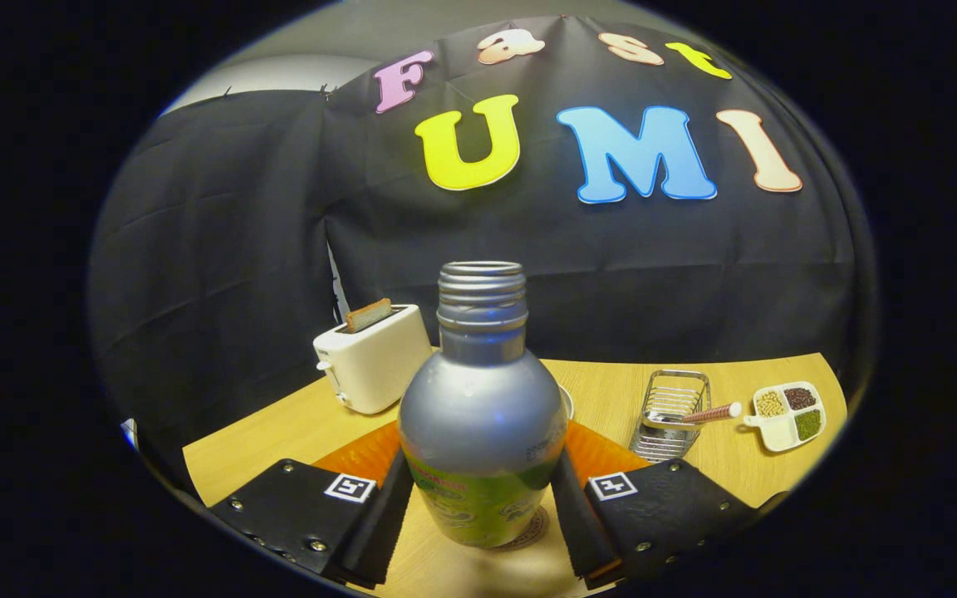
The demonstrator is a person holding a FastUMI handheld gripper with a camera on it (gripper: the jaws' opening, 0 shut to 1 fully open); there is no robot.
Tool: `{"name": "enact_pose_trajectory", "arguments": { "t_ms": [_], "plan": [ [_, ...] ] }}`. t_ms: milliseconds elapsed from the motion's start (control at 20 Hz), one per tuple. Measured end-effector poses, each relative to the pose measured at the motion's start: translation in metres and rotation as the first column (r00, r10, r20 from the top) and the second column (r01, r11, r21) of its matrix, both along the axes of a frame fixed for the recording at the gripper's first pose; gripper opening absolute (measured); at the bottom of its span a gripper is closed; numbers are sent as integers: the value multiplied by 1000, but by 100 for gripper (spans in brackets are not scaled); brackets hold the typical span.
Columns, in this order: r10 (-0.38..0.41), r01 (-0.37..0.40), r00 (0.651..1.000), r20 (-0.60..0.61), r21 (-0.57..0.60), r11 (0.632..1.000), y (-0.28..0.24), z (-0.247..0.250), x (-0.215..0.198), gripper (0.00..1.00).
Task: Take the bottle from table, then pour the juice into the cup, finally place the bottle on the coaster
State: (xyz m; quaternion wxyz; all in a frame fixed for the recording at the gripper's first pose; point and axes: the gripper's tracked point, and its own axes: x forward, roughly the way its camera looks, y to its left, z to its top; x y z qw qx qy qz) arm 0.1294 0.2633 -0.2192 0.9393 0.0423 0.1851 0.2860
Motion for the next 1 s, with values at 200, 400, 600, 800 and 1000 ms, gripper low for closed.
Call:
{"name": "enact_pose_trajectory", "arguments": {
  "t_ms": [200,400,600,800,1000],
  "plan": [
    [1,-1,1000,-10,-22,1000,2,-24,5,79],
    [4,-4,1000,-1,-46,999,7,-45,12,78],
    [-2,2,1000,-4,-65,998,8,-62,16,79],
    [10,-11,1000,-8,-73,997,11,-71,12,79],
    [27,-26,1000,5,-105,994,14,-81,9,78]
  ]
}}
